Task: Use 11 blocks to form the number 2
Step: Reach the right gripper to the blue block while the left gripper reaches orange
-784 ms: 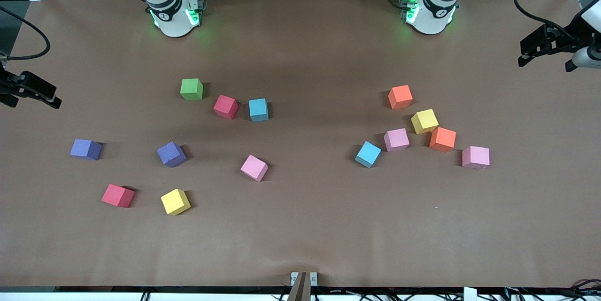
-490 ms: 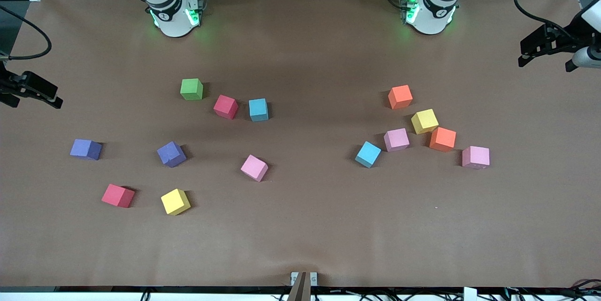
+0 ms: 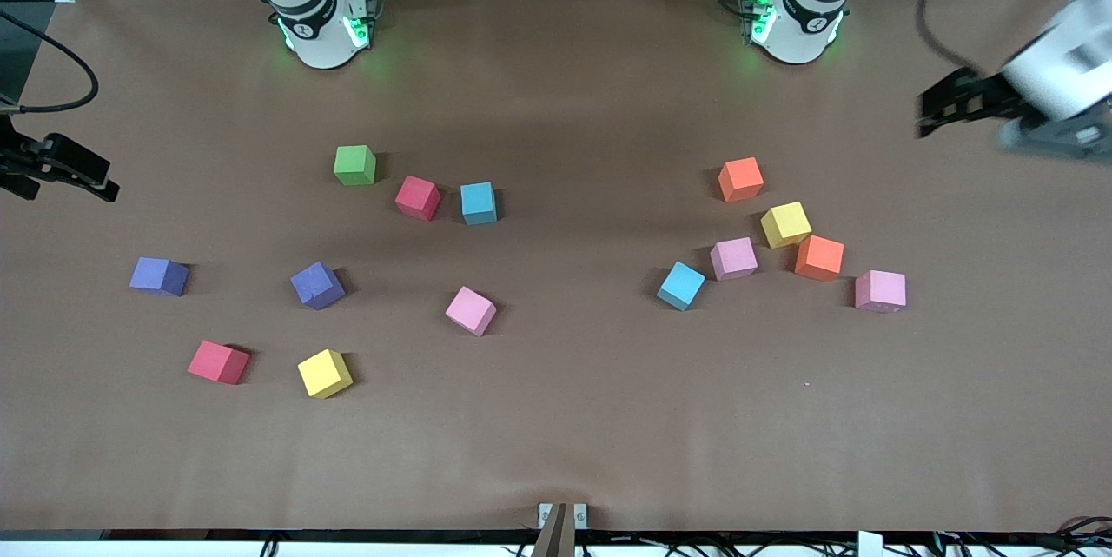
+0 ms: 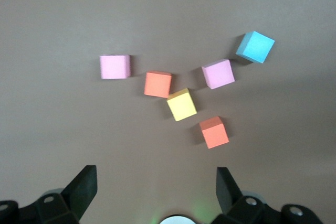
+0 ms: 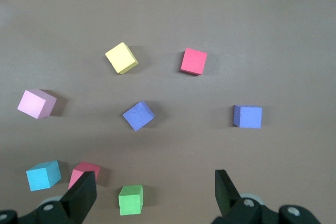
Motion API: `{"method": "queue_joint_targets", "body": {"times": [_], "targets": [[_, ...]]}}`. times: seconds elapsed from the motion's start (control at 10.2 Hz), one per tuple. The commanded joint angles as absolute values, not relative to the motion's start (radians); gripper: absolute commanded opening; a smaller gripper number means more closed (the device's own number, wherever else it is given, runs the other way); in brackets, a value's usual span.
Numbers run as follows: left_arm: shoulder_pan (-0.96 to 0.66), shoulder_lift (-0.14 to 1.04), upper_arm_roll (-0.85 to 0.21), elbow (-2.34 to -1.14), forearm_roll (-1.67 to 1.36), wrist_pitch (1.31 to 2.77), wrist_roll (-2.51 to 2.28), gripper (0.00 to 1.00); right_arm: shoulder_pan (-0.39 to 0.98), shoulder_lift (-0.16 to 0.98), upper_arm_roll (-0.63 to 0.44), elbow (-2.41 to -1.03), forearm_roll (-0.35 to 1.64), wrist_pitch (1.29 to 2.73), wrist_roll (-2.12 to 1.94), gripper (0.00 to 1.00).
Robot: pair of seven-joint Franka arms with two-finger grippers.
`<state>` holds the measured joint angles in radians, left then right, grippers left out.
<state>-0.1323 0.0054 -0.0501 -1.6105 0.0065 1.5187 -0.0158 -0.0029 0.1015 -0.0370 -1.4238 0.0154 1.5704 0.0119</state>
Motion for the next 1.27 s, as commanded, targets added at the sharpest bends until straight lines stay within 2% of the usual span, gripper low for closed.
{"method": "queue_joint_targets", "body": {"times": [0.0, 0.39, 0.69, 0.98, 1.18], "targets": [[-0.135, -0.015, -0.148, -1.823, -0.003, 1.688, -0.11, 1.0, -0.011, 0.127, -0.035, -1.426, 0.014, 1.571, 0.015, 1.0], [-0.138, 0.003, -0.247, -2.144, -0.031, 1.977, -0.318, 1.0, 0.008, 0.143, -0.034, -1.624, 0.015, 1.748, 0.011, 1.0], [-0.137, -0.009, -0.253, -2.34, -0.133, 2.161, -0.345, 1.0, 0.049, 0.175, -0.034, -1.699, 0.014, 1.807, -0.038, 1.0], [-0.138, 0.006, -0.282, -2.439, -0.135, 2.281, -0.445, 1.0, 0.07, 0.288, -0.005, -1.698, 0.015, 1.828, -0.162, 1.0], [-0.14, 0.026, -0.287, -2.459, -0.133, 2.33, -0.468, 1.0, 0.078, 0.362, 0.043, -1.698, 0.014, 1.928, -0.167, 1.0]]}}
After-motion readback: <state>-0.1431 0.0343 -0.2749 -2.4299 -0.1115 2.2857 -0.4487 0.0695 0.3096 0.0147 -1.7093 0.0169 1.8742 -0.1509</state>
